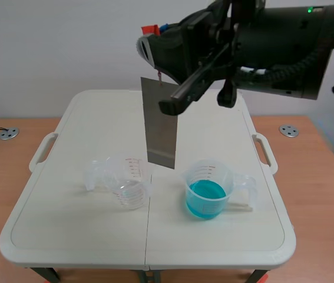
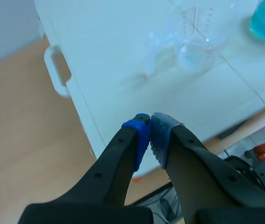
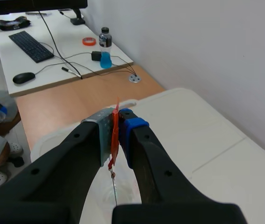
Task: Hold the metal plate by the orange handle, dip it into the blue solution, take it out and point at it, then put the plate back in the beaker on the left.
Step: 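Point at the plate with the left hand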
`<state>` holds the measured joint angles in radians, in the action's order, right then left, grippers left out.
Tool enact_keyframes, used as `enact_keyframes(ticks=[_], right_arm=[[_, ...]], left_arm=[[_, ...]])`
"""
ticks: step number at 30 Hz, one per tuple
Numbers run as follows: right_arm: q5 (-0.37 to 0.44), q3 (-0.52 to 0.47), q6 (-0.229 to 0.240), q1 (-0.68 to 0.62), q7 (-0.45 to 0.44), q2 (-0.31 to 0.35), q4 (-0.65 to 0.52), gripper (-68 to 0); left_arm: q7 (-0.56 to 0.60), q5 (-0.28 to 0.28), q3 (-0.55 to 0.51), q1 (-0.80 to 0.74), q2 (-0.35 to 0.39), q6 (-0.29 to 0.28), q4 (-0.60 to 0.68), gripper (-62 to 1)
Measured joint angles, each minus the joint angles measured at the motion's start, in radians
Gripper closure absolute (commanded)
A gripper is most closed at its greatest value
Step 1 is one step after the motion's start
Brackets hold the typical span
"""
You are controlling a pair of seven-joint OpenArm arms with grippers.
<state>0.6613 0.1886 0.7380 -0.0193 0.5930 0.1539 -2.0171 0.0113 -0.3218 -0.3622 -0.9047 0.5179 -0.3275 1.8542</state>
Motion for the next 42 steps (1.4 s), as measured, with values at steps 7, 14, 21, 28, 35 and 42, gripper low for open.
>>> enact_keyframes(ticks=[7,14,21,28,35,42], right_arm=[[0.105,-0.098,0.0,-0.054,0.0,0.076,0.0,-1.1],[0.2,-0.2,0.0,-0.094,-0.011,0.147,0.0,-1.1],[0.221,-0.291,0.0,-0.108,-0.03,0.196,-0.004,-1.1],[0.219,-0.292,0.0,-0.109,-0.03,0.203,-0.004,-1.1],[0.219,-0.278,0.0,-0.109,-0.034,0.203,-0.004,-1.1],[0.219,-0.26,0.0,-0.109,-0.034,0.203,-0.004,-1.1]], left_arm=[[0.007,0.001,0.01,0.137,0.0,-0.167,0.0,-4.7],[-0.002,0.085,0.156,0.277,0.0,-0.229,0.0,-4.7],[-0.023,0.144,0.401,0.506,0.0,-0.25,-0.062,-4.7],[-0.029,0.211,0.6,0.741,-0.029,-0.248,-0.23,-4.7],[-0.029,0.225,0.694,0.893,-0.106,-0.246,-0.386,-4.7],[-0.029,0.225,0.756,0.986,-0.144,-0.282,-0.46,-4.7]])
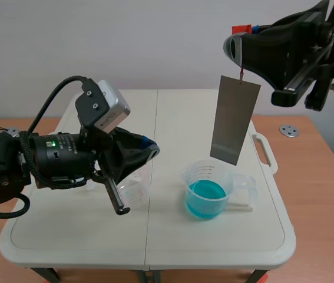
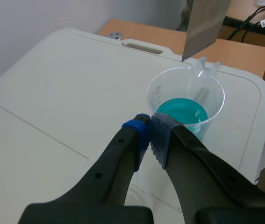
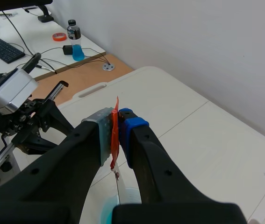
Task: Hold the metal plate by the orange handle, dip it into the blue solution, take it out and point at it, then put the plate back in the beaker on the left.
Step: 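Point at the plate with the left hand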
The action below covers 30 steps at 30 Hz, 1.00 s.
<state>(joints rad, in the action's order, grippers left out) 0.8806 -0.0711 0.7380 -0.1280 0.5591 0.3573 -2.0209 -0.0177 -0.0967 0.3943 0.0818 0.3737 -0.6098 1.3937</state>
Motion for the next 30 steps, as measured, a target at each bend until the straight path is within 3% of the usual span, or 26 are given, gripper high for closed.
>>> enact_keyframes(ticks=[3,8,22,30], right_arm=[[0.0,0.0,0.0,0.0,0.0,0.0,0.0,-1.1],[0.0,0.0,0.0,0.0,0.0,0.0,0.0,-1.1],[0.0,0.0,0.0,0.0,0.0,0.0,0.0,-1.1],[0.0,0.0,0.0,0.0,0.0,0.0,0.0,-1.1]], left_arm=[[0.0,0.0,0.028,0.039,-0.011,-0.045,-0.03,-4.7],[-0.015,0.0,0.064,0.087,-0.034,-0.072,-0.077,-4.7],[-0.02,0.023,0.142,0.19,-0.102,-0.076,-0.205,-4.7],[-0.019,0.026,0.142,0.19,-0.105,-0.076,-0.211,-4.7]])
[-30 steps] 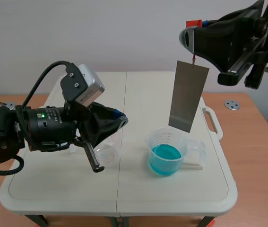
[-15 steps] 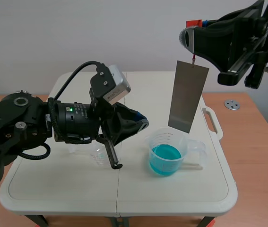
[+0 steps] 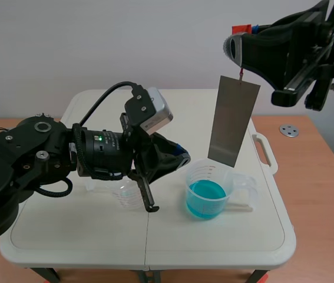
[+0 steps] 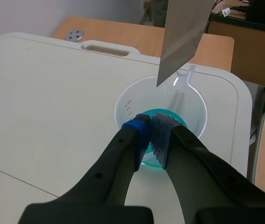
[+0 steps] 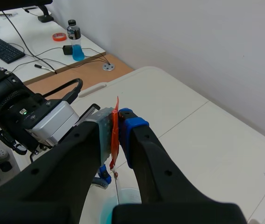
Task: Hold the metal plate by the orange handle, dip it into the blue solution, take it out and point at it, then put the plate back in the beaker on the left.
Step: 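Point at the plate with the left hand, then lower the plate into the blue solution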
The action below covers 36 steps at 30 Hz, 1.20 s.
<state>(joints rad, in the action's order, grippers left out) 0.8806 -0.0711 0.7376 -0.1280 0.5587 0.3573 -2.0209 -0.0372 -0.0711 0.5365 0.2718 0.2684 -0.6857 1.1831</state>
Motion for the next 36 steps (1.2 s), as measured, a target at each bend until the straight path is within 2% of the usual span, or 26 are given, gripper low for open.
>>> enact_keyframes(ticks=[6,9,11,14,20,22,25,30,34,36], right_arm=[[0.0,0.0,0.0,0.0,0.0,0.0,0.0,-1.1],[0.0,0.0,0.0,0.0,-0.004,0.0,0.0,-1.1],[0.0,0.0,0.0,0.0,-0.006,0.0,0.0,-1.1],[0.0,0.0,0.0,0.0,-0.007,0.0,0.0,-1.1],[0.0,0.0,0.0,0.0,-0.008,0.0,0.0,-1.1],[0.0,0.0,0.0,0.0,-0.008,0.0,0.0,-1.1],[0.0,0.0,0.0,0.0,-0.011,0.0,0.0,-1.1],[0.0,0.0,0.0,0.0,-0.011,0.0,0.0,-1.1],[0.0,0.0,0.0,0.0,-0.011,0.0,0.002,-1.1],[0.0,0.002,0.0,0.0,-0.027,0.0,0.016,-1.1]], left_arm=[[0.002,-0.002,-0.004,0.0,0.0,0.0,0.0,-4.7],[0.005,-0.062,-0.038,-0.01,0.013,0.01,0.007,-4.7],[0.005,-0.089,-0.083,-0.034,0.045,0.043,0.042,-4.7],[0.014,-0.113,-0.183,-0.104,0.14,0.081,0.142,-4.7],[0.05,-0.222,-0.411,-0.327,0.373,0.126,0.333,-4.7],[0.076,-0.227,-0.501,-0.423,0.437,0.137,0.362,-4.7],[0.095,-0.249,-0.638,-0.576,0.503,0.214,0.37,-4.7],[0.134,-0.255,-0.821,-0.849,0.535,0.412,0.36,-4.7],[0.141,-0.255,-0.863,-1.065,0.528,0.515,0.35,-4.7],[0.139,-0.255,-0.861,-1.152,0.51,0.541,0.342,-4.7]])
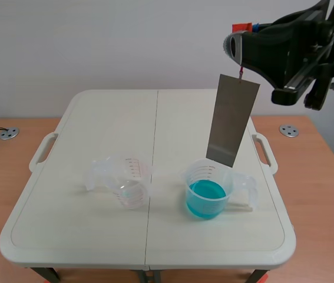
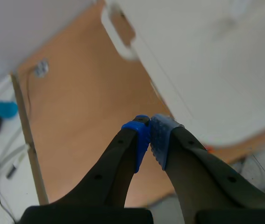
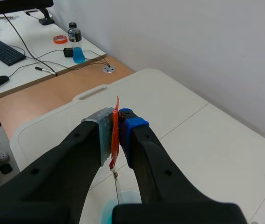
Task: Hold the metal plate by the orange handle, dip it into the blue solution, take it out and point at it, then put the plate back in the beaker on the left.
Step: 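Lower the plate into the blue solution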
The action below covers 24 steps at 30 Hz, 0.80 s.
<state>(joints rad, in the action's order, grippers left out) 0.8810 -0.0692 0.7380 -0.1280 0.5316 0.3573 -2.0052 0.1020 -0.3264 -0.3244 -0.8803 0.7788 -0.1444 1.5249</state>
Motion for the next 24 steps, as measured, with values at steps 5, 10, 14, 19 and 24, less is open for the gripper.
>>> enact_keyframes(ticks=[5,10,14,19,24], right_arm=[[-0.001,0.031,0.0,0.0,-0.007,0.0,0.056,-1.1],[-0.001,0.048,-0.001,0.0,-0.037,-0.003,0.089,-1.1],[-0.014,0.077,0.0,0.007,-0.037,-0.003,0.126,-1.1],[-0.05,0.093,0.0,0.031,-0.071,-0.003,0.185,-1.1],[-0.089,0.119,-0.001,0.046,-0.101,-0.003,0.233,-1.1]], left_arm=[[0.0,0.006,0.004,-0.117,-0.098,0.021,-0.047,-4.7],[0.0,0.011,0.011,-0.133,-0.238,0.018,-0.12,-4.7],[-0.002,0.041,0.024,-0.122,-0.326,-0.003,-0.185,-4.7],[-0.012,0.042,0.082,-0.119,-0.37,-0.032,-0.234,-4.7],[-0.061,0.041,0.148,-0.117,-0.375,-0.032,-0.253,-4.7]])
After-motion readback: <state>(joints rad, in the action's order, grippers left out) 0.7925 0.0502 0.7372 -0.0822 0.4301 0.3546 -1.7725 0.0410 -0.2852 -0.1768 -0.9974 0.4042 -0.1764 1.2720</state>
